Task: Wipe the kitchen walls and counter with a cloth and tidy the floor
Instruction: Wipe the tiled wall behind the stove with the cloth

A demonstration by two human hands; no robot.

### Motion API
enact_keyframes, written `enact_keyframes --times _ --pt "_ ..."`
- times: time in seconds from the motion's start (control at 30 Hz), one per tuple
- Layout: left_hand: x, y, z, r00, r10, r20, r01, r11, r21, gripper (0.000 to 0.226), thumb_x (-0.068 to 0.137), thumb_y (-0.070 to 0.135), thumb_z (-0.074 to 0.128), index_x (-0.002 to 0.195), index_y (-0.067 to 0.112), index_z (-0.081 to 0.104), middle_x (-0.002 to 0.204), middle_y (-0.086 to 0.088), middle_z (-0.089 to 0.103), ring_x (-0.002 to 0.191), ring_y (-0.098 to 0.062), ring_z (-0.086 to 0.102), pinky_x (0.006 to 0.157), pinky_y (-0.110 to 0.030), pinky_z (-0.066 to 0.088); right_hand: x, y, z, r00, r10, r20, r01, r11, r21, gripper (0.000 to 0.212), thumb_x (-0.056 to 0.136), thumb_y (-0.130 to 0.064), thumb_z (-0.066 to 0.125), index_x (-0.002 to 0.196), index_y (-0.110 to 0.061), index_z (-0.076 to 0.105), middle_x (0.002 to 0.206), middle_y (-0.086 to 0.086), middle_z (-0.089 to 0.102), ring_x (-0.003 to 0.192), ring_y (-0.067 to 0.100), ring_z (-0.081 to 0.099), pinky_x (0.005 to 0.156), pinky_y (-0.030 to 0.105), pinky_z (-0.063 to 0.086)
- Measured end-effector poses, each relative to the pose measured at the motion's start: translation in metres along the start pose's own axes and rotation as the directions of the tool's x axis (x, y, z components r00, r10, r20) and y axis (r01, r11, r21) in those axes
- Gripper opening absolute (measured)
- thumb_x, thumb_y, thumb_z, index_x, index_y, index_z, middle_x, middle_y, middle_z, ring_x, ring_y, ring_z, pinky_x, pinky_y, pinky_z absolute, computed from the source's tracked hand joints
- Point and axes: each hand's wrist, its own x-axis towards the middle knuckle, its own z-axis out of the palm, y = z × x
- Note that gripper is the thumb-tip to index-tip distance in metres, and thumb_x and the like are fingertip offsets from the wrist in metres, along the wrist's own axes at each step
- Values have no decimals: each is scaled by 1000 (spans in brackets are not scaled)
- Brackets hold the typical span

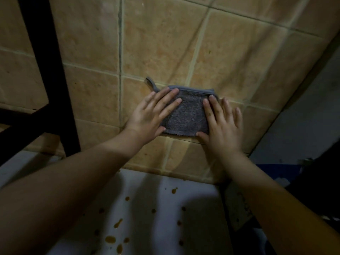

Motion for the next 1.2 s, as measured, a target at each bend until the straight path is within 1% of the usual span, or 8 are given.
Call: enact_keyframes --times 0.17,0.43,0.57,0.77,0.83,0.97,1.1,1.2 --pt "-1 16 0 999 18 -51 -22 997 -78 115 73 66 53 147 10 -14 154 -7 -2 141 -23 5 114 -37 4 -17 11 6 999 17 50 -18 1000 22 105 66 -49 76 147 -20 16 152 4 31 137 27 17 107 46 13" --pt "-7 34 11 997 72 -38 -70 997 44 109 77 73 37 146 9 -19 152 -4 -14 144 -19 5 113 -41 -5 -32 9 15 994 20 111 -26 999 48 105 71 -48 74 149 -19 9 155 6 25 139 28 11 108 54 24" --pt "-8 24 16 995 82 -57 -81 997 5 114 75 72 42 144 8 -22 152 -2 -10 142 -19 5 112 -41 -6 -31 1 11 995 45 94 -43 999 -17 104 67 -48 75 148 -19 18 152 4 31 136 26 18 105 45 15" --pt "-29 7 25 997 77 -25 -76 996 37 115 74 72 43 145 9 -22 153 -1 -8 142 -19 5 112 -41 -11 -25 -25 10 996 22 88 -17 999 -50 107 61 -53 78 147 -19 26 149 1 37 133 28 39 104 43 16" --pt "-38 -5 30 997 76 -11 -76 996 55 114 75 72 42 145 8 -22 152 -3 -11 142 -20 3 112 -42 -12 -21 -38 8 995 13 97 -11 1000 -27 108 63 -53 77 148 -22 20 152 -4 31 137 26 34 106 42 12" --pt "-58 -31 34 997 59 41 -61 997 46 111 78 68 42 144 9 -25 154 -2 -11 142 -21 2 113 -40 -4 -8 -67 7 969 -56 240 45 998 52 103 79 -54 62 142 -28 -16 155 -13 -7 145 21 7 112 41 2" --pt "-74 -52 39 990 34 136 -44 997 68 109 82 68 37 139 7 -32 149 -10 -24 142 -21 -4 112 -41 -7 3 -94 11 996 -78 46 80 996 -33 111 57 -56 78 147 -20 25 150 -4 36 133 25 40 103 41 19" --pt "-88 -63 45 981 15 192 -34 995 93 108 82 68 35 139 6 -34 148 -11 -27 144 -20 -8 112 -40 -7 10 -111 14 994 -106 -5 106 994 -9 109 52 -55 81 145 -21 33 148 -4 40 132 23 44 103 40 19"
